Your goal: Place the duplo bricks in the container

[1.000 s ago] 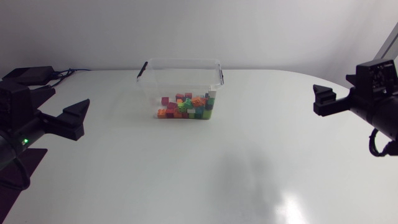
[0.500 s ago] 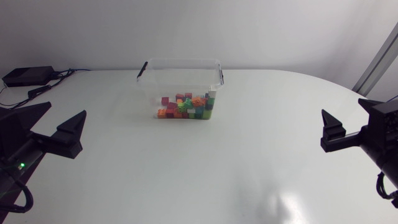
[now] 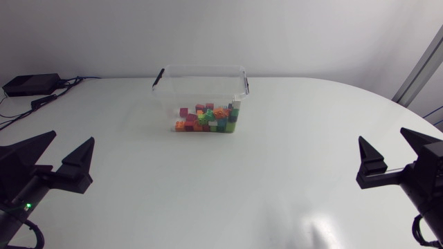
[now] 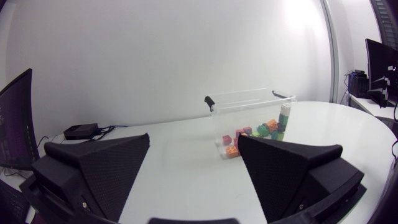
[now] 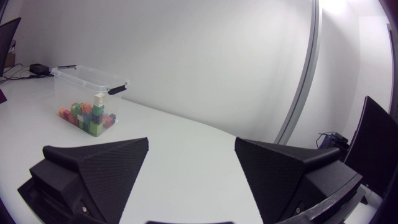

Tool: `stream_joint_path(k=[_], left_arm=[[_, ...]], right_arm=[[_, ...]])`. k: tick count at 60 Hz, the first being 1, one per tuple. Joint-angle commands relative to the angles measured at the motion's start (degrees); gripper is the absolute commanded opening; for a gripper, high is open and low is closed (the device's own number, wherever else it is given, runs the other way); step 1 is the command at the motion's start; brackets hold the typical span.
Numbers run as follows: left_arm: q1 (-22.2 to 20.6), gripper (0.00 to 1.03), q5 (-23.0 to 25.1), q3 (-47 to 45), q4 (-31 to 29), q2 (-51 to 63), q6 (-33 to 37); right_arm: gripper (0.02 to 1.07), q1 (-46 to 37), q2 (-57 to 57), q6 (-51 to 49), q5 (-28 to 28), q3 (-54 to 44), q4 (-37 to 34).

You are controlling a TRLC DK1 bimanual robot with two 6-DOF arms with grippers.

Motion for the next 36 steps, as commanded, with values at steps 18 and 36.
stream_joint_path(k=[18, 36], left_arm=[[1.58, 0.99, -1.39, -6.77, -1.80, -9.15, -5.21], [2.28, 0.99, -1.91, -9.96, -2.74, -14.13, -7.25]], right_arm=[[1.02, 2.61, -10.89, 10.93, 1.62, -6.74, -2.89], [1.02, 3.92, -16.91, 16.10, 2.31, -9.89, -4.45]])
